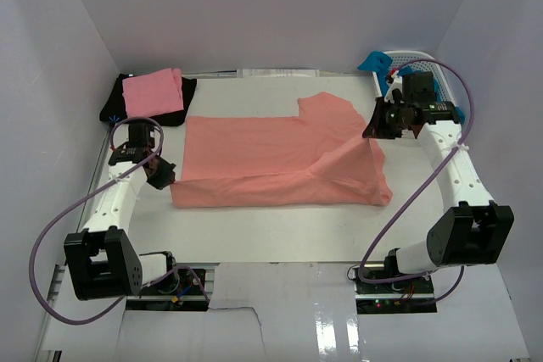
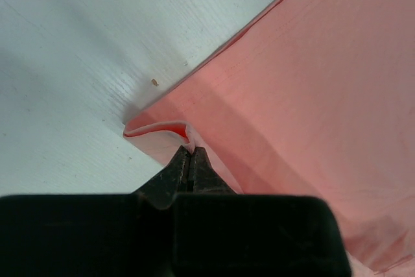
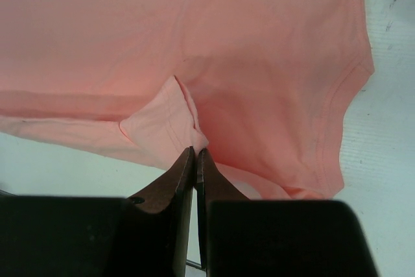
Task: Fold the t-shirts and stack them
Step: Fold the flattened tshirt in 1/3 of the way
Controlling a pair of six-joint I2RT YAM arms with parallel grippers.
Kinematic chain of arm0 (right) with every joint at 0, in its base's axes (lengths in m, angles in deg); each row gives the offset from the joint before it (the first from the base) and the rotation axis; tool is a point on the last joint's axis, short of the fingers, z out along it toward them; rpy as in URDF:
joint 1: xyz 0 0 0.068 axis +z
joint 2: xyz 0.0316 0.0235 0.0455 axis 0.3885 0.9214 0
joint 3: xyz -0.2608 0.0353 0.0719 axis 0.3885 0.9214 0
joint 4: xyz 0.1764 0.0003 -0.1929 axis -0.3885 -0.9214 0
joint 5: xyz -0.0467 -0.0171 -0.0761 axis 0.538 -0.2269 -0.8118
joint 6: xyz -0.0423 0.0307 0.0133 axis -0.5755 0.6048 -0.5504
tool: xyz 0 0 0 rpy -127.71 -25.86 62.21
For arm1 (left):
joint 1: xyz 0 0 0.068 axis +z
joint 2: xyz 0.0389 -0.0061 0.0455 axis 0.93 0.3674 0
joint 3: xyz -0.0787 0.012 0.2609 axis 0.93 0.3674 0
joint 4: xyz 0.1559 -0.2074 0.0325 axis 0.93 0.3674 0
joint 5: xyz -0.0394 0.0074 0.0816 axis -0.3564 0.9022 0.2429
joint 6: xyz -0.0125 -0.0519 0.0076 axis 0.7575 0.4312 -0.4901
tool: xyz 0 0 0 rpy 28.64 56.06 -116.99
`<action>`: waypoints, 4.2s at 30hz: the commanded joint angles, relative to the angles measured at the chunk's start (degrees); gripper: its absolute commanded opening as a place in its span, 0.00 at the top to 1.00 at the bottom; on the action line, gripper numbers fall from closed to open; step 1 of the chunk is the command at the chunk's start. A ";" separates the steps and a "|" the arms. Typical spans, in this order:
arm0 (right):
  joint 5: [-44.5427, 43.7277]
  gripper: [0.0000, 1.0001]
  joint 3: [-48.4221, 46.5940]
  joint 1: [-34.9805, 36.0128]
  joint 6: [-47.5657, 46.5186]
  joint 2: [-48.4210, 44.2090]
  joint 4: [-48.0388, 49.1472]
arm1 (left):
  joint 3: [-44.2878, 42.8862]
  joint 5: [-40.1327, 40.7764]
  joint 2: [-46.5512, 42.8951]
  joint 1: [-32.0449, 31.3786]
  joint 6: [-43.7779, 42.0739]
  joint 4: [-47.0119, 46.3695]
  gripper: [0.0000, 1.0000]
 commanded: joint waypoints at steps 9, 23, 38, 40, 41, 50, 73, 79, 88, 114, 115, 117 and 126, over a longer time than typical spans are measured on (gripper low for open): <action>0.14 0.91 -2.54 0.27 -0.14 3.71 3.77 | -1.61 1.84 4.66 0.37 -0.74 -4.67 1.00; 0.84 0.91 -6.75 1.15 1.53 11.97 6.67 | -3.27 2.10 11.43 0.37 -1.44 -8.10 1.00; -1.53 0.91 -6.58 1.50 1.97 16.10 8.43 | -1.52 0.44 14.16 0.37 -3.29 -11.61 0.99; -2.59 0.91 -6.41 1.50 2.50 16.72 8.86 | -0.91 -0.09 14.16 0.37 -4.08 -12.32 0.85; -2.59 0.91 -5.71 1.42 2.68 17.07 10.61 | -0.55 -0.27 13.90 0.45 -4.25 -13.54 0.76; -3.37 0.38 -7.01 1.50 3.82 22.42 15.99 | -1.08 -0.80 14.25 0.37 -5.39 -15.49 0.40; -8.04 0.12 -6.22 16.00 1.71 20.58 11.41 | -7.23 -8.95 2.12 -22.65 -18.14 -19.53 0.02; -9.44 0.18 -12.37 17.94 1.97 27.61 8.60 | -5.56 -16.35 5.45 -28.88 -20.43 -23.92 0.02; -12.26 0.39 -14.14 18.82 3.38 33.95 6.76 | -7.66 -23.12 15.03 -40.22 -20.78 -28.32 0.03; -14.81 0.57 -10.18 19.43 4.96 38.61 9.04 | -8.99 -20.84 22.51 -45.86 -20.08 -30.34 0.03; -14.72 0.57 -10.10 19.43 4.96 38.69 9.21 | -8.90 -20.84 22.51 -45.86 -20.08 -30.34 0.03; -14.72 0.61 -10.01 19.43 5.05 38.96 9.57 | -8.72 -20.84 22.69 -45.95 -19.99 -30.34 0.03; -14.72 0.72 -10.62 19.43 4.96 38.61 10.18 | -8.64 -21.19 23.65 -46.22 -19.55 -30.60 0.03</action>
